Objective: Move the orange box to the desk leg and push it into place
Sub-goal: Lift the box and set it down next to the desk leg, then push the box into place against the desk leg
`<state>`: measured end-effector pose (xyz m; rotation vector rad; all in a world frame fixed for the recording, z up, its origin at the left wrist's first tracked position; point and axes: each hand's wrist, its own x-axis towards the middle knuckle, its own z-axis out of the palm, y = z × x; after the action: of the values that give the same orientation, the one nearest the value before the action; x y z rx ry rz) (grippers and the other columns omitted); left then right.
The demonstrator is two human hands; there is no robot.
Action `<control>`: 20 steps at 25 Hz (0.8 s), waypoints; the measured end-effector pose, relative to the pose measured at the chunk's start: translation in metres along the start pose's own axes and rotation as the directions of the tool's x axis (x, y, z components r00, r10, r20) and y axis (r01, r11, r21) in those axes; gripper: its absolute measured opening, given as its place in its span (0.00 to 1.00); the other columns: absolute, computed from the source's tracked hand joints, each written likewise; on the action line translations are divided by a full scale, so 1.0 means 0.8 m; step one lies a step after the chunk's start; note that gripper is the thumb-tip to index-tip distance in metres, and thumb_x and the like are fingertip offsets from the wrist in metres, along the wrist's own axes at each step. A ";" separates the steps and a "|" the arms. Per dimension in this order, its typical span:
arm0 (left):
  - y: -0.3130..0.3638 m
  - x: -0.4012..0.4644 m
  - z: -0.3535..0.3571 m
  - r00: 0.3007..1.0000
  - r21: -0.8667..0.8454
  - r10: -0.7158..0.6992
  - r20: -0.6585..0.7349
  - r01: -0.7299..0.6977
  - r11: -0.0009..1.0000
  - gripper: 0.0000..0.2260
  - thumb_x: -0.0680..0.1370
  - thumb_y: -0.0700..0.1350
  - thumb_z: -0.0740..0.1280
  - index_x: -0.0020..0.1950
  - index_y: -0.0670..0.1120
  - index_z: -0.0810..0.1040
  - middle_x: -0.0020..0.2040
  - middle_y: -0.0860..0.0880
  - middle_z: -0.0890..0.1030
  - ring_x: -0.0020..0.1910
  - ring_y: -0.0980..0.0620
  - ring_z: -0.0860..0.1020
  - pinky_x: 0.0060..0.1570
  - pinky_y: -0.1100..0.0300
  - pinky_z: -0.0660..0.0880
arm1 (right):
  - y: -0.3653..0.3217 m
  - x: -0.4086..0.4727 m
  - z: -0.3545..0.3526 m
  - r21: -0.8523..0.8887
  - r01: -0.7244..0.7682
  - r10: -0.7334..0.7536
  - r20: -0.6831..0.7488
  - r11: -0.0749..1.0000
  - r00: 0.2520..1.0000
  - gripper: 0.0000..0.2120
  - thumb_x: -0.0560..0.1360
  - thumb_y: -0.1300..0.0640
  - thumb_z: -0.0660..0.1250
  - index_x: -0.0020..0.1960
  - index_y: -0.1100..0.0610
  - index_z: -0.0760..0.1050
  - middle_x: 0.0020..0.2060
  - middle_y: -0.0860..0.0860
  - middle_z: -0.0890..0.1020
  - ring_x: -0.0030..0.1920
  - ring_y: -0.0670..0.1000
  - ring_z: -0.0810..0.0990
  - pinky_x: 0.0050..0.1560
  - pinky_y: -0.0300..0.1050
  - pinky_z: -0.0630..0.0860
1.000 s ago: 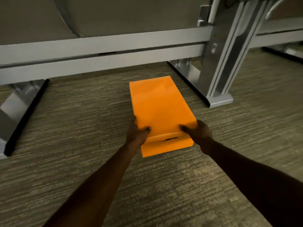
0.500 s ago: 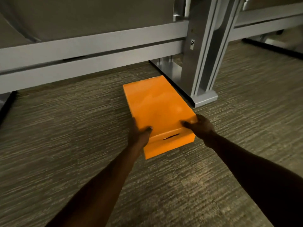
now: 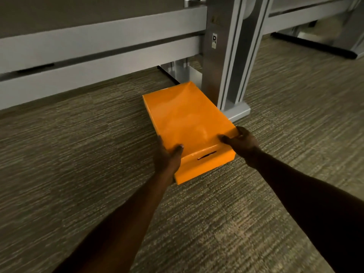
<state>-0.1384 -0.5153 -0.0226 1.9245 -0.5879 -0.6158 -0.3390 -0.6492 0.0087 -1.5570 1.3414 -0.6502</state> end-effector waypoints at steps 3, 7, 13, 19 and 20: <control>0.001 0.009 0.007 0.999 0.052 0.052 -0.015 -0.051 0.997 0.41 0.78 0.53 0.71 0.84 0.48 0.51 0.81 0.40 0.63 0.78 0.38 0.66 0.74 0.47 0.66 | 0.006 0.014 0.010 0.021 -0.034 0.034 -0.009 0.999 0.999 0.33 0.72 0.48 0.80 0.72 0.56 0.73 0.65 0.59 0.81 0.64 0.63 0.79 0.66 0.65 0.78; -0.005 0.010 0.013 0.992 0.144 0.115 0.056 -0.122 0.982 0.44 0.78 0.55 0.70 0.84 0.45 0.46 0.84 0.40 0.55 0.81 0.39 0.60 0.77 0.49 0.61 | 0.013 0.019 0.020 -0.084 -0.053 0.050 -0.034 0.995 0.998 0.38 0.74 0.46 0.78 0.77 0.56 0.66 0.70 0.62 0.76 0.67 0.65 0.77 0.67 0.63 0.77; -0.028 -0.010 0.029 0.957 0.221 0.251 0.145 -0.278 0.935 0.61 0.67 0.60 0.79 0.83 0.45 0.39 0.83 0.34 0.42 0.83 0.36 0.51 0.78 0.43 0.59 | 0.049 -0.009 0.029 -0.727 0.390 -0.468 0.107 0.566 0.877 0.45 0.73 0.24 0.59 0.83 0.46 0.58 0.83 0.62 0.58 0.82 0.70 0.55 0.77 0.71 0.61; -0.021 -0.009 0.045 0.935 0.185 0.326 0.142 -0.348 0.919 0.54 0.72 0.58 0.75 0.83 0.45 0.40 0.83 0.34 0.41 0.82 0.35 0.54 0.76 0.46 0.63 | 0.057 0.022 0.032 -0.736 0.463 -0.421 0.264 0.493 0.868 0.36 0.81 0.32 0.54 0.81 0.34 0.37 0.85 0.56 0.43 0.83 0.68 0.39 0.80 0.73 0.47; -0.018 -0.005 0.049 0.927 0.188 0.336 0.164 -0.364 0.912 0.53 0.74 0.58 0.74 0.83 0.45 0.40 0.83 0.34 0.40 0.82 0.34 0.54 0.76 0.45 0.63 | 0.052 0.031 0.028 -0.750 0.446 -0.395 0.266 0.488 0.879 0.36 0.82 0.34 0.55 0.81 0.34 0.36 0.85 0.56 0.42 0.83 0.67 0.38 0.81 0.72 0.47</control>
<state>-0.1651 -0.5331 -0.0498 1.9197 -1.0950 -0.4593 -0.3322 -0.6638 -0.0419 -2.6958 1.2632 -0.2500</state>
